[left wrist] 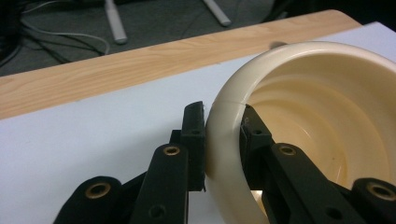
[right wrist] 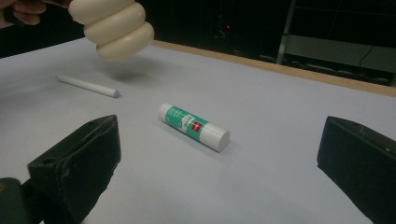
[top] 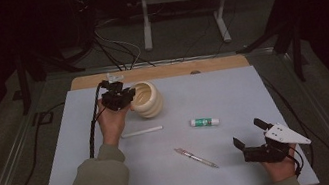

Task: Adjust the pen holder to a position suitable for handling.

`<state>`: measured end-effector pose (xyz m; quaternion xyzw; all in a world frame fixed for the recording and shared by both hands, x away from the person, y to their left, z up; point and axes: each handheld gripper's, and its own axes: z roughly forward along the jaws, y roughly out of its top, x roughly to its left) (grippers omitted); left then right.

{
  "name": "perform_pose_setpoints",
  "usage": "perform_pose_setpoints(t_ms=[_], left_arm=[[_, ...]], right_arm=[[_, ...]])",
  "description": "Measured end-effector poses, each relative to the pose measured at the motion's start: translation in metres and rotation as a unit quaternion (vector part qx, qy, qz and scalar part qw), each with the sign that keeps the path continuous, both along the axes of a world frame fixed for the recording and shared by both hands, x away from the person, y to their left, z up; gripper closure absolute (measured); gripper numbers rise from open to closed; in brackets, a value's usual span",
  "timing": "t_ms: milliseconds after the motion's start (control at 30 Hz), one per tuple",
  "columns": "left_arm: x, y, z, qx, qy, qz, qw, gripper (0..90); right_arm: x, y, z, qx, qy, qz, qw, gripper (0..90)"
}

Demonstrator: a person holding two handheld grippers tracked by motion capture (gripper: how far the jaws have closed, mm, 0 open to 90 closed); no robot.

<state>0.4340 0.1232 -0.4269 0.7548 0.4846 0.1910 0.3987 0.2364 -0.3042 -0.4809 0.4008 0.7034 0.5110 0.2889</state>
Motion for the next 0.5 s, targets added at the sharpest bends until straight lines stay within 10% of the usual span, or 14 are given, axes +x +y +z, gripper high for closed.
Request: perform_pose_setpoints(t_ms=[500], left_arm=[[-0.022,-0.039,0.008,0.014,0.001,-0.088,0.9960,77.2]], right_arm=[[0.000,0.000,0.000,0.000,0.000,0.001,1.0000,0.2]])
